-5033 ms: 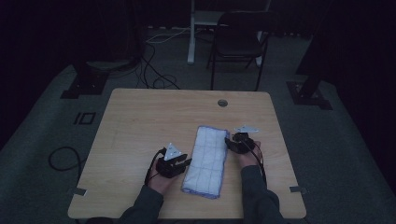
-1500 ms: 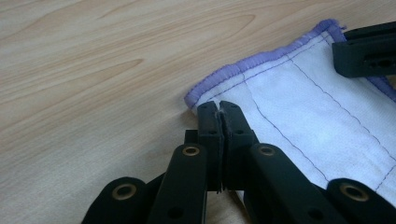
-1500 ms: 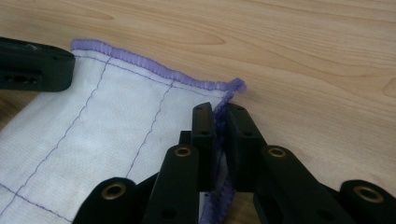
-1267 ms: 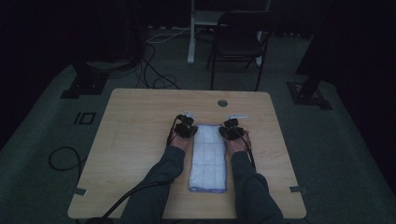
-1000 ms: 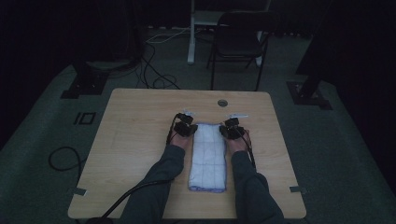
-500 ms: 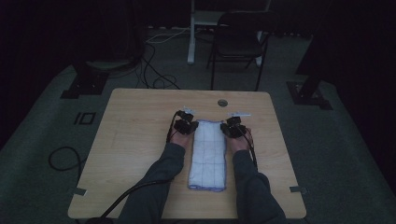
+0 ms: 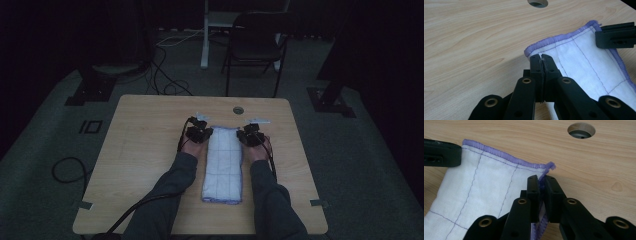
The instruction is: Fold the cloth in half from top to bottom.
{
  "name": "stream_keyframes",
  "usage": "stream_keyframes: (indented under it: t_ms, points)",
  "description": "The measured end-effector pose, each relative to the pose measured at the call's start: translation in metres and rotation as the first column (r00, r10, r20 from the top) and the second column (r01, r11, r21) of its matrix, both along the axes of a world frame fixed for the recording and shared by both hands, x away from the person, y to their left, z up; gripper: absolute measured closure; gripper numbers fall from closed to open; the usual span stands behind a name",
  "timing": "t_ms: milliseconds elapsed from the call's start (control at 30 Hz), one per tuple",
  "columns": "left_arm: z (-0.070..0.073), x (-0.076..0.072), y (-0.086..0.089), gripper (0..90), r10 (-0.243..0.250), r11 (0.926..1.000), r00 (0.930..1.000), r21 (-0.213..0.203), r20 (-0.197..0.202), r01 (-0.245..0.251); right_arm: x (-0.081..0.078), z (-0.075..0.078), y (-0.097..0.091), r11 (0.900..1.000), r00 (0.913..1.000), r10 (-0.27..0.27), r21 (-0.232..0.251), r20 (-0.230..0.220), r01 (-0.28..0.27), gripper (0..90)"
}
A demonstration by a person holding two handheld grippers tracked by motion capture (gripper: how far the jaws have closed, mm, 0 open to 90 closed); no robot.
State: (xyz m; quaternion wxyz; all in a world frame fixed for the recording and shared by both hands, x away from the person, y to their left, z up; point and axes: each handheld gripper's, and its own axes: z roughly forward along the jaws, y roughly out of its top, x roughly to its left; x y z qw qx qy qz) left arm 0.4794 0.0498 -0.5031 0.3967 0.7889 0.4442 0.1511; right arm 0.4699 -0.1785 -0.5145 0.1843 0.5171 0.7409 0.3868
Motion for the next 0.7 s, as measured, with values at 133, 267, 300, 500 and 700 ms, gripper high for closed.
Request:
stream_keyframes:
  t_ms: [133,267,300,500,700]
  points:
    - [0.003,0.0,0.001,89.4,-0.001,1.0,1.0,-0.002,0.007,0.001,0.0,0.003,0.0,1.0,1.0,0.001,0.003,0.008,-0.001,83.9]
    - [0.007,-0.001,0.002,89.4,-0.003,1.0,0.9999,-0.006,0.015,0.004,0.0,0.007,0.0,1.0,0.9998,0.002,0.006,0.018,-0.002,83.9]
    - [0.008,-0.001,0.002,89.4,-0.003,1.0,0.9999,-0.007,0.016,0.003,-0.001,0.009,0.0,1.0,0.9998,0.003,0.007,0.022,-0.003,83.9]
    - [0.013,-0.003,0.003,89.5,-0.008,0.9999,0.9995,-0.015,0.031,0.008,-0.003,0.013,0.001,0.9999,0.9994,0.006,0.013,0.034,-0.007,83.9]
    - [0.016,-0.007,0.005,89.5,-0.01,0.9996,0.9991,-0.025,0.04,0.011,-0.006,0.017,0.0,0.9998,0.999,0.012,0.017,0.044,-0.013,83.8]
